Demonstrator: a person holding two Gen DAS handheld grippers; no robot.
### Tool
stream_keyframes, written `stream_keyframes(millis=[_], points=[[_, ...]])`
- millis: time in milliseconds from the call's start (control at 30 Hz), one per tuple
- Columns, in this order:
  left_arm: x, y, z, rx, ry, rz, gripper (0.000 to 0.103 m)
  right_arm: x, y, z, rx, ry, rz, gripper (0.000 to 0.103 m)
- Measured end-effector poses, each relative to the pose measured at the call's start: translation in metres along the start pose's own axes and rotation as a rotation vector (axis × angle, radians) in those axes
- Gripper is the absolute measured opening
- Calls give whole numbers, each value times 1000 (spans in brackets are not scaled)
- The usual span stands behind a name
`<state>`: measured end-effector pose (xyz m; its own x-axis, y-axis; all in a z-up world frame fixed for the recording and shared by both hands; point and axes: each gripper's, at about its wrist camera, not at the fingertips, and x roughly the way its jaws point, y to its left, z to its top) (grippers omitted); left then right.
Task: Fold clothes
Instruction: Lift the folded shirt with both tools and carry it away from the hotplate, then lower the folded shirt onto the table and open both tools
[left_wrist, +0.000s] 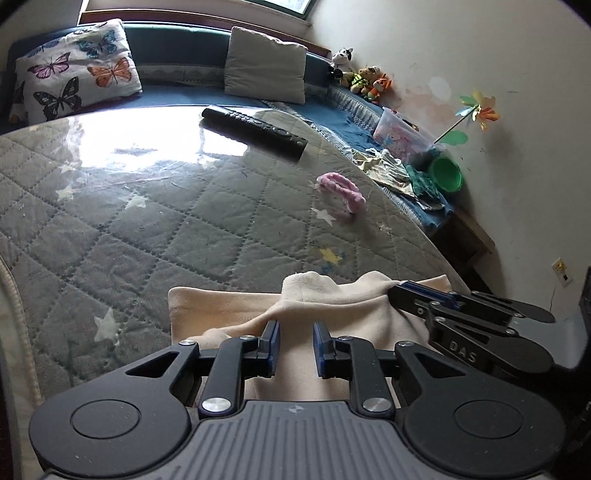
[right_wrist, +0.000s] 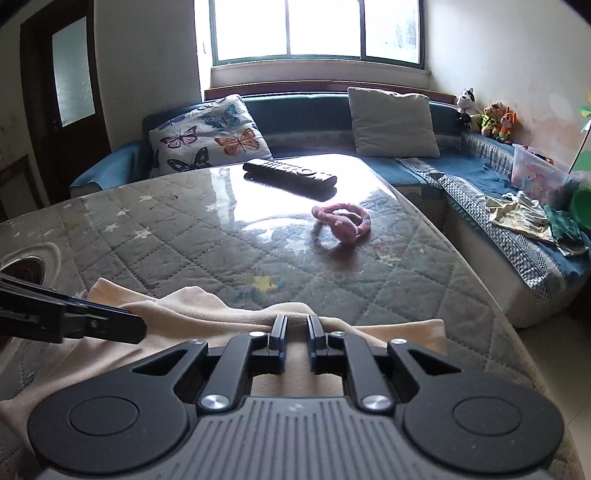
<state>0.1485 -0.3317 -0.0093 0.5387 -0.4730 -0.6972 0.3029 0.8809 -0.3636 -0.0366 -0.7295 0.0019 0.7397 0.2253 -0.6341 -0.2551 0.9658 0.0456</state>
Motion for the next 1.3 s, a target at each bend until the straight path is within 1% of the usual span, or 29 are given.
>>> stream_keyframes(millis=[67,100,133,267,367,400,433,567,633,700,767,833,933,967,1033,1100,1167,1233,1300], points=[[1,1,0,-3,-2,0,20,-6,1,1,-6,-11,0,15],[1,1,0,-5,-3,-1,20,-9,2,1,-10,-21,2,23],[2,2,0,-7,-4,-1,20,-13,3,1,-18,-29,10,27],[5,3,3,-9,-9,7,20,-14,18,0,-80,-18,39,27],[5,7,4,-16,-13,4,20,-4,28,0,-126,-13,13,28],[4,8,4,-20,-16,3,20,-1,31,0,-137,-15,4,30],[3,10,4,-25,-18,2,20,2,33,1,-138,-17,1,35],[-3,14,4,-29,-29,11,22,6,34,6,-120,-24,2,37],[-10,13,1,-19,-33,22,22,5,33,7,-116,-24,2,40],[-17,11,-3,-5,-36,34,23,0,33,6,-115,-31,0,41],[-24,8,-7,9,-40,46,33,-8,33,4,-111,-32,3,42],[-31,6,-11,23,-43,59,38,-17,34,1,-116,-37,4,53],[-42,2,-20,48,-43,75,46,-29,37,-8,-122,-38,9,57],[-45,0,-23,56,-44,78,48,-33,38,-11,-122,-36,12,58],[-51,-4,-29,72,-48,83,51,-42,38,-18,-113,-29,12,65],[-57,-8,-36,91,-52,88,54,-51,38,-26,-105,-30,12,70],[-62,-11,-44,111,-54,96,57,-60,37,-34,-93,-32,11,71],[-65,-13,-52,129,-55,104,58,-70,33,-42,-68,-41,9,73],[-66,-13,-59,141,-53,112,58,-79,29,-52,-43,-50,6,74]])
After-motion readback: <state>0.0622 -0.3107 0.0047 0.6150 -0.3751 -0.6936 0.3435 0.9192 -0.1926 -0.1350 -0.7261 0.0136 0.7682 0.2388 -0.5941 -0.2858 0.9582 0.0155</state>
